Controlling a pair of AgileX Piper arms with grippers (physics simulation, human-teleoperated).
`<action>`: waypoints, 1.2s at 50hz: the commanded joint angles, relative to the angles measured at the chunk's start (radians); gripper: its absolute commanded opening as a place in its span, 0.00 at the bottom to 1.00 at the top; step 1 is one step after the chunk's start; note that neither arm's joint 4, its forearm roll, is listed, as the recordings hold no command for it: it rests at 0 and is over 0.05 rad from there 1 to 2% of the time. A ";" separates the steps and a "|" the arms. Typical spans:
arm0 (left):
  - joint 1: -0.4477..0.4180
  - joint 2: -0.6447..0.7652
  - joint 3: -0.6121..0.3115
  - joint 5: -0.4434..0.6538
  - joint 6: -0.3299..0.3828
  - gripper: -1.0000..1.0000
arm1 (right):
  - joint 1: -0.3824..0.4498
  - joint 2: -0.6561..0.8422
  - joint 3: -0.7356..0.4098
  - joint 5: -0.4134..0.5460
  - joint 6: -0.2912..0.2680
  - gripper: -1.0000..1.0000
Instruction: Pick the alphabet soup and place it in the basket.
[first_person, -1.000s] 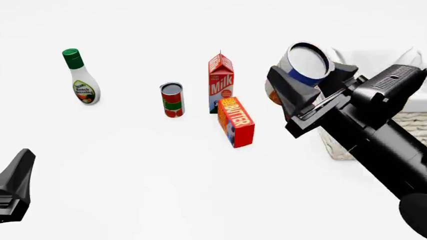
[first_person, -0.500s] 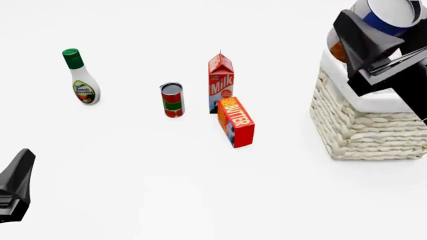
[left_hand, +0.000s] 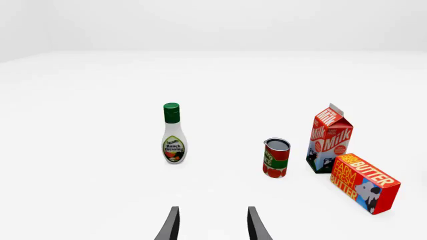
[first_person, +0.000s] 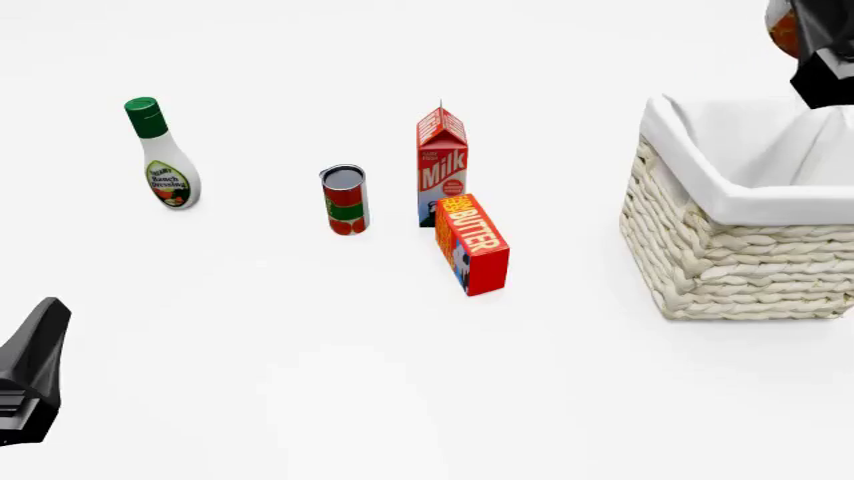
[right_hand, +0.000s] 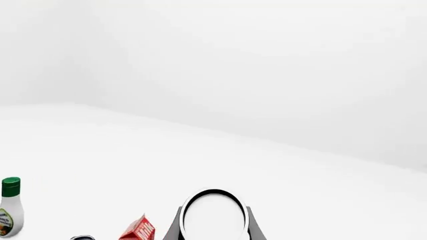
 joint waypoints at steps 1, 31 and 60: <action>0.000 0.000 0.000 0.000 0.000 1.00 | -0.100 -0.008 -0.029 0.046 0.017 0.00; 0.000 0.000 0.000 0.000 0.000 1.00 | -0.288 0.141 -0.044 0.027 0.028 0.00; 0.000 0.000 0.000 0.000 0.000 1.00 | -0.330 0.204 -0.103 0.191 0.003 0.00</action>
